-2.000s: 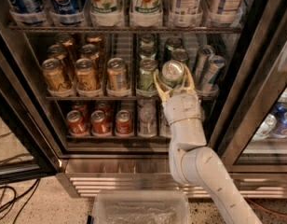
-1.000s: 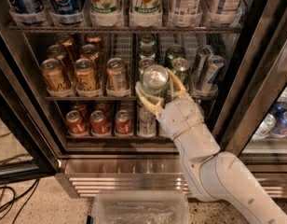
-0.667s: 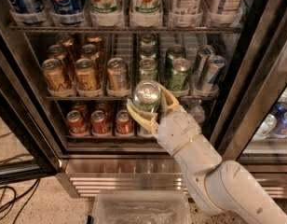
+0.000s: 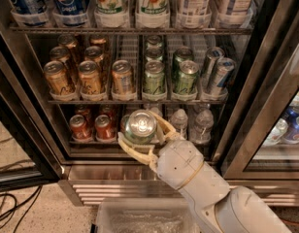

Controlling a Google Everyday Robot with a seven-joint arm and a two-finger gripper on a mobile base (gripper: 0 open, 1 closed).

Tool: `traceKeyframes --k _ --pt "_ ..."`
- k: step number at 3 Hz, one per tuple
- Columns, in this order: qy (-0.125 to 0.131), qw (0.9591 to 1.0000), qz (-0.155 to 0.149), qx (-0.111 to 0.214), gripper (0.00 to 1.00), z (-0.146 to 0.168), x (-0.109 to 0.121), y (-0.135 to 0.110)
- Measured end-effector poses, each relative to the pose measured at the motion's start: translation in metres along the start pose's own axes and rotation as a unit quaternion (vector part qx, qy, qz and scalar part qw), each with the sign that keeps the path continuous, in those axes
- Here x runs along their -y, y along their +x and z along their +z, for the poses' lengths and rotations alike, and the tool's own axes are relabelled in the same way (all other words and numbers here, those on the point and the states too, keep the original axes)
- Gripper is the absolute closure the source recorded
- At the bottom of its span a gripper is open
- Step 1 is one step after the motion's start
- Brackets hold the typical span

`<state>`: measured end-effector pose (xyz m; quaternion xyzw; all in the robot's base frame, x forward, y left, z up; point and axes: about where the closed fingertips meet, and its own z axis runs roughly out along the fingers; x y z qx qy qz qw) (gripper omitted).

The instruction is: Pick green can from middle shelf of fridge

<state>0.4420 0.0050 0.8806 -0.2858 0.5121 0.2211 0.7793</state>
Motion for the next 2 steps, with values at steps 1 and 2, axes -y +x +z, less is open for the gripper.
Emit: traceKeyframes --k 1,2 --pt "-0.040 0.9989 -0.019 0.013 1.00 -0.011 -0.023 -0.010" --pt "-0.084 0.9948 -0.054 0.020 1.00 -0.022 -0.048 -0.028"
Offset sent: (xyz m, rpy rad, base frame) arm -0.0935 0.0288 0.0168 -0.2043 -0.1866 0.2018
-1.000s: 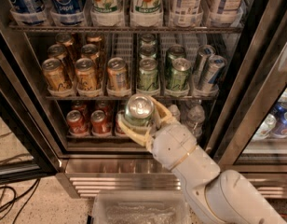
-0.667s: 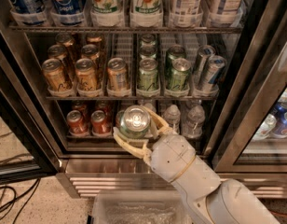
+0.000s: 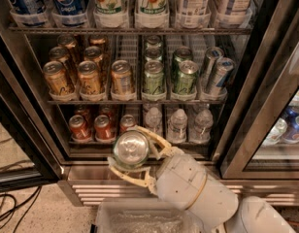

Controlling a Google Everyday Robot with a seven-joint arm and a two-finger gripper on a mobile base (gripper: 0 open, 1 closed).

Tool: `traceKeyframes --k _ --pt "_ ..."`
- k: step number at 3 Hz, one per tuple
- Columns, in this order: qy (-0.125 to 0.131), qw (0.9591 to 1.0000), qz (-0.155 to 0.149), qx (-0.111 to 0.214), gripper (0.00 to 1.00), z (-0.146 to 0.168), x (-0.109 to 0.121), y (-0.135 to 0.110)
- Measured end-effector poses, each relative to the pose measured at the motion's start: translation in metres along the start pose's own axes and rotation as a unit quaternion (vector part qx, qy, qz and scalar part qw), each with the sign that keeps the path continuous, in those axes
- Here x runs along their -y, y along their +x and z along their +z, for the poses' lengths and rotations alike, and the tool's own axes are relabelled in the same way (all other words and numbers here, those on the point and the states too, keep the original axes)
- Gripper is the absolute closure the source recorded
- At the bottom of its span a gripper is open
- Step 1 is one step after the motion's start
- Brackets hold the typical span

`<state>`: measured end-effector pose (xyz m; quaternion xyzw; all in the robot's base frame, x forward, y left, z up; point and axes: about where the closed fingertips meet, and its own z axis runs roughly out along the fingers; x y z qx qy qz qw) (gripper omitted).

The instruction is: Pick green can from middle shelf of fridge

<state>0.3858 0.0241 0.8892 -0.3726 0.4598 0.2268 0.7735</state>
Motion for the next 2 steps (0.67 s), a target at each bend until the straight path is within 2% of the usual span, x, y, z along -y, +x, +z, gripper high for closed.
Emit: traceKeyframes --k 1,2 --pt "-0.031 0.9989 -0.032 0.015 1.00 -0.0054 -0.0217 -0.0334" --pt "-0.031 0.9989 -0.032 0.015 1.00 -0.0055 -0.0217 -0.0335"
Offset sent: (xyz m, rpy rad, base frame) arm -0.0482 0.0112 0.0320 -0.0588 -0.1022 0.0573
